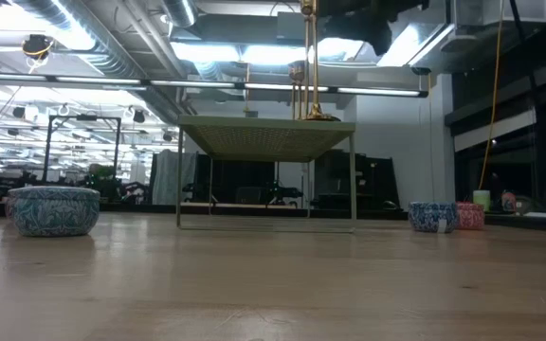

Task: Pick & Place candle stick holders
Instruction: Move the pink scented candle to the bottom right

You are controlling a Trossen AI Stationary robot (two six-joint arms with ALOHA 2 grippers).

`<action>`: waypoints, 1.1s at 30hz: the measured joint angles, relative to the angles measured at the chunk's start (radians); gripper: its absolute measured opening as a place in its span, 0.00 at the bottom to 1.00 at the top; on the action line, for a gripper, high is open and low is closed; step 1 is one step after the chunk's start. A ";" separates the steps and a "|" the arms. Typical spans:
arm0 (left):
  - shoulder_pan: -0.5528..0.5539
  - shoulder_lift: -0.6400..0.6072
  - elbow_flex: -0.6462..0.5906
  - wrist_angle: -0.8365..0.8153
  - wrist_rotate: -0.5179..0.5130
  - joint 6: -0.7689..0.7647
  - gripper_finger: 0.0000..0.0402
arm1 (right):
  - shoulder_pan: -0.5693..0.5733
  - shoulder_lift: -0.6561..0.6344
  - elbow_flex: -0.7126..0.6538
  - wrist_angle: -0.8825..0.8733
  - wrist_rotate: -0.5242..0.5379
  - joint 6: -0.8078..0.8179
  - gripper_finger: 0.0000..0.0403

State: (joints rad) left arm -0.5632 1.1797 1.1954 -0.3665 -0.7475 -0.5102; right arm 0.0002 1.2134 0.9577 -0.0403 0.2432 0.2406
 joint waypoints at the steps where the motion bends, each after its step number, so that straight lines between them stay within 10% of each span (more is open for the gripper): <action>1: 0.000 0.000 0.000 0.000 0.000 0.000 0.44 | 0.000 -0.008 0.000 -0.027 0.000 0.017 0.53; 16: 0.012 0.000 0.000 -0.004 0.000 0.000 0.44 | 0.000 -0.219 0.001 -0.628 -0.041 0.217 0.55; 23: 0.012 0.000 0.000 -0.016 -0.011 0.000 0.44 | 0.000 -0.216 0.001 -0.941 0.213 0.513 0.55; 33: 0.029 0.000 0.000 -0.032 -0.019 0.000 0.44 | -0.122 -0.179 -0.107 -0.938 0.221 0.655 0.52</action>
State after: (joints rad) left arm -0.5338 1.1801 1.1950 -0.3981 -0.7670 -0.5098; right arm -0.1216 1.0348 0.8507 -0.9778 0.4645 0.8959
